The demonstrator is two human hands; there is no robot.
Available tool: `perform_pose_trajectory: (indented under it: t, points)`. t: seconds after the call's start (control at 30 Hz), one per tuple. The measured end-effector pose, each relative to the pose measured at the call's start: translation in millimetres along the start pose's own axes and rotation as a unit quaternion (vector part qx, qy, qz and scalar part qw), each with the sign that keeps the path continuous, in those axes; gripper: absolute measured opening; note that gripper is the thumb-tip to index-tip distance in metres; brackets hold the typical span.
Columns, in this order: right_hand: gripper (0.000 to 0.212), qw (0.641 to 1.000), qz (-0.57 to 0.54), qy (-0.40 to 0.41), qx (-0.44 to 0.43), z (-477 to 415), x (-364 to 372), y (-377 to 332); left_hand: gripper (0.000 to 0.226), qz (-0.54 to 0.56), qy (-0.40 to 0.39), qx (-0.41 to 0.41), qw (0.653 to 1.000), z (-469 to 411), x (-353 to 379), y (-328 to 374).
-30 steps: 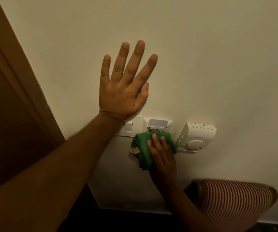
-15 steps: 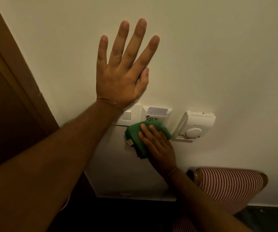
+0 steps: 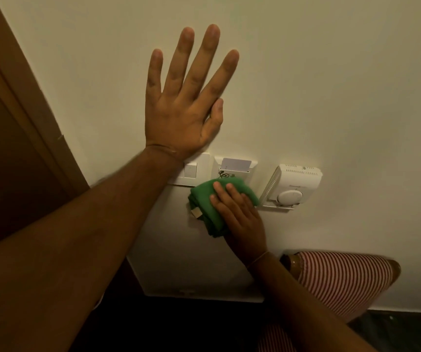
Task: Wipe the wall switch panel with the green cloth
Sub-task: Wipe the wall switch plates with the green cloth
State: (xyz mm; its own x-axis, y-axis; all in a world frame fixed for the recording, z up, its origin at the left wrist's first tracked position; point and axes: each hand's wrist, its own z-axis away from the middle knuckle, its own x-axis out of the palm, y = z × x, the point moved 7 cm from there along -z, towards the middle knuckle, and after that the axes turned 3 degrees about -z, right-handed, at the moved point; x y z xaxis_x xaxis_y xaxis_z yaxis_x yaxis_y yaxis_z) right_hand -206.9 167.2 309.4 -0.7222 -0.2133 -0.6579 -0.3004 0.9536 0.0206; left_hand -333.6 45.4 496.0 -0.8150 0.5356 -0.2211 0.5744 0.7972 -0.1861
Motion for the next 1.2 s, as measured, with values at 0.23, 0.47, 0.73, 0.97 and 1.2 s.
perform_pose_trajectory:
  t: [0.23,0.47,0.73,0.97,1.2]
  points:
    - [0.051,0.991,-0.039,0.081,0.100,-10.0,-10.5,6.5,0.073,0.008,-0.013,-0.002,1.000,-0.1,-2.3,0.3]
    - [0.042,0.998,0.046,-0.007,-0.035,-1.1,2.8,0.8,0.074,0.015,-0.028,-0.005,0.999,-1.3,-1.3,0.0]
    - [0.050,0.995,-0.012,0.056,0.079,-2.6,-10.9,10.2,0.075,0.011,-0.019,-0.005,1.000,-1.1,1.3,-0.7]
    - [0.042,0.999,0.029,0.022,0.016,2.0,1.5,-1.3,0.071,0.015,-0.018,-0.006,1.000,-0.1,3.1,-0.7]
    - [0.046,0.987,-0.030,0.084,0.138,3.4,-6.4,8.3,0.072,0.012,-0.009,-0.004,1.000,0.5,6.1,-1.5]
